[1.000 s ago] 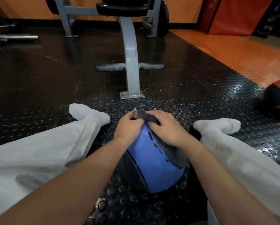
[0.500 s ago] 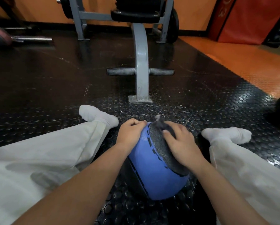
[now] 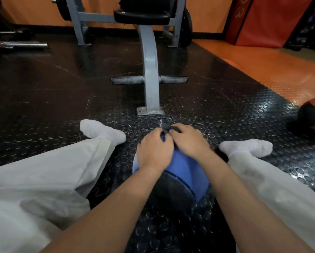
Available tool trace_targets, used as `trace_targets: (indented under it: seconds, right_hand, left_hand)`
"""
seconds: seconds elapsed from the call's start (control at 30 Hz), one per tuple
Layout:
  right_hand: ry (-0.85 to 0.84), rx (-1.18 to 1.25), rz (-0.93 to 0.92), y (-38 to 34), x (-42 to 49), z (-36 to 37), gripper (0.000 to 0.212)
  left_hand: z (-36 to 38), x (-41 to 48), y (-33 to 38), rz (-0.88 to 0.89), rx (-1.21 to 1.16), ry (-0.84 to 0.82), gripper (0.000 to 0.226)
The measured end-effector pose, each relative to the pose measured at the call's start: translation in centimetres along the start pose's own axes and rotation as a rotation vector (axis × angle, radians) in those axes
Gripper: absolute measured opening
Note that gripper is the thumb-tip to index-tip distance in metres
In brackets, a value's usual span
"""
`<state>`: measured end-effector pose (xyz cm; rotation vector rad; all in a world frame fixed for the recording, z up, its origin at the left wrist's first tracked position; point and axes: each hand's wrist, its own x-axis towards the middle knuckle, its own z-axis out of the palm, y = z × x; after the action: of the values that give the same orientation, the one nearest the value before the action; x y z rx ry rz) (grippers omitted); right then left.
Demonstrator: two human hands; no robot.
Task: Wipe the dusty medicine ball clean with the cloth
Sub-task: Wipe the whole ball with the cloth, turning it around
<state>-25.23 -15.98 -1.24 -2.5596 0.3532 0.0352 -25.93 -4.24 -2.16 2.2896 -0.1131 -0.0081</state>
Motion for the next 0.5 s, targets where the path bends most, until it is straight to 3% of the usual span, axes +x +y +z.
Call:
trace_targets:
  seconds: [0.07,0.13,0.23,0.33,0.5]
  right_hand:
    - [0.11,-0.01,-0.133,0.6,-2.2,0.7,0.04]
    - [0.173,0.144,-0.187,2.4,-3.0,1.3,0.038]
    - [0.182,0.611,-0.005,5.8,-2.9,1.7,0.028]
    - [-0.018,0.993,0.143,7.9,-3.7,2.8,0.036]
    - [0.048,1.071,0.371,9.4,-3.9,5.0,0.046]
  left_hand:
    - [-0.3,1.4,-0.1,-0.053,-0.027,-0.044,0.017]
    - [-0.6,2.5,-0.5,-0.068,-0.061,-0.11,0.016]
    - [-0.8,3.2,-1.0,-0.076,-0.147,-0.159,0.022]
    - [-0.9,3.1,-1.4,-0.088,-0.212,-0.115,0.021]
    - [-0.9,1.5,-1.7,-0.111,-0.219,0.011,0.019]
